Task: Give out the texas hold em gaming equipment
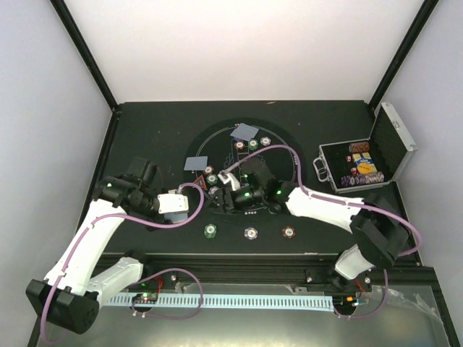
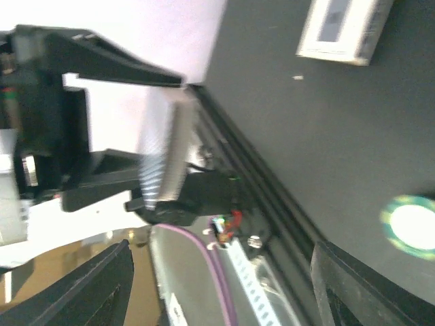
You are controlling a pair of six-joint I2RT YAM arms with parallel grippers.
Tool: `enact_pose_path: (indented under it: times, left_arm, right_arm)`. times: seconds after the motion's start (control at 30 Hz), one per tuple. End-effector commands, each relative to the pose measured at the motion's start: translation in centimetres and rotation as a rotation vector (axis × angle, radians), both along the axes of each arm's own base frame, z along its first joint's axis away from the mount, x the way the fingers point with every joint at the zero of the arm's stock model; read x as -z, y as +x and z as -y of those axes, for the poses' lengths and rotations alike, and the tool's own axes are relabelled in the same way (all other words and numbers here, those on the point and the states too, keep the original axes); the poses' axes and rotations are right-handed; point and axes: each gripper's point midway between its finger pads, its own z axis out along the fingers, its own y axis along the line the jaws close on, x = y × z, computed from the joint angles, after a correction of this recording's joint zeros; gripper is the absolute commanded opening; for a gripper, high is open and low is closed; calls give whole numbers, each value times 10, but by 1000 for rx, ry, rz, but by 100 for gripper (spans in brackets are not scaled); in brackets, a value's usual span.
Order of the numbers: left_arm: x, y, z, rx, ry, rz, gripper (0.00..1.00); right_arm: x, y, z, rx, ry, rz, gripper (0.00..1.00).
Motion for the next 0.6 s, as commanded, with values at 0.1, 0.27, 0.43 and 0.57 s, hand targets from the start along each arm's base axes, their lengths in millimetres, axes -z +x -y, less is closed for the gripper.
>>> enact_pose_path:
  times: [0.1, 0.27, 0.43, 0.57]
  left_arm:
    - [-7, 3, 6, 7, -32, 28, 2]
    - [-7, 2, 6, 7, -31, 27, 1]
    - [-8, 2, 6, 7, -33, 27, 2]
    - [-8, 1, 7, 12, -38, 27, 2]
  right_arm:
    - [-43, -29, -59, -92, 212, -80, 74]
    - [-41, -35, -79, -114, 234, -108, 72]
    - [-38, -37, -93, -127, 252, -134, 68]
    - [-32, -34, -103, -125, 264, -168, 63]
